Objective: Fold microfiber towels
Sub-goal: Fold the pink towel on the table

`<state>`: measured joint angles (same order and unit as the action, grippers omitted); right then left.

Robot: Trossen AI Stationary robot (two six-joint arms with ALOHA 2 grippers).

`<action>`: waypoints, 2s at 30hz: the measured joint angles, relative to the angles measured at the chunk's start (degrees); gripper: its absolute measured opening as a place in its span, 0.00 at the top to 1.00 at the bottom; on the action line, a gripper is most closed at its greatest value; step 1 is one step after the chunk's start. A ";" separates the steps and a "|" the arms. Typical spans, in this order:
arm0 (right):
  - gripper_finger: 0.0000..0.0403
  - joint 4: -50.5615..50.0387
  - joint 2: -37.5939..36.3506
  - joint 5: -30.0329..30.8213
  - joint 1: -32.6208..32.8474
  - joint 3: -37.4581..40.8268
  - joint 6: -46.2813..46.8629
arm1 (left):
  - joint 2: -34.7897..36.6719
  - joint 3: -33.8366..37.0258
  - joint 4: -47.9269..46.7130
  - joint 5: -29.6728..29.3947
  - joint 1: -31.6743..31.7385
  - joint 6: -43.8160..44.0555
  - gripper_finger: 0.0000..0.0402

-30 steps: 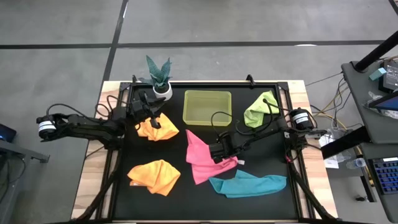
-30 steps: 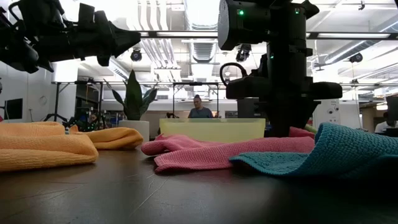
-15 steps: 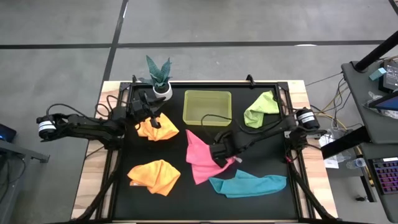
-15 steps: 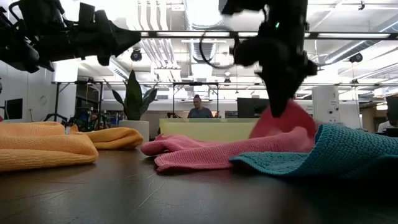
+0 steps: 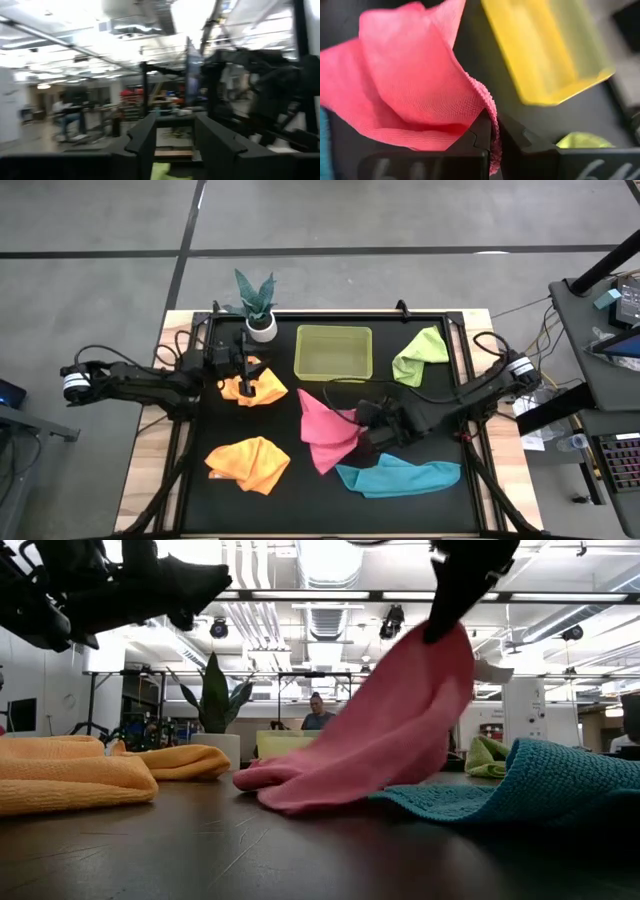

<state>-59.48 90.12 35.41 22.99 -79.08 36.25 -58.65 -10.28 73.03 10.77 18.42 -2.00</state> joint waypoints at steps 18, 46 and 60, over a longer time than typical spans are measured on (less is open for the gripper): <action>0.98 6.27 -7.81 7.77 2.27 9.83 -3.30 | -26.34 -15.27 -1.54 -1.58 -15.70 1.64 0.48; 0.98 22.36 -21.41 7.92 2.66 27.05 -7.84 | -50.21 -36.30 -31.20 -2.26 -17.67 7.38 0.48; 0.98 22.71 -21.44 8.12 2.66 27.13 -9.31 | -37.21 -35.29 -61.16 3.47 -19.35 7.68 0.76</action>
<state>-36.77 68.68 43.53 25.65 -51.94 26.94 -95.86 -45.57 11.87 14.24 -0.93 5.68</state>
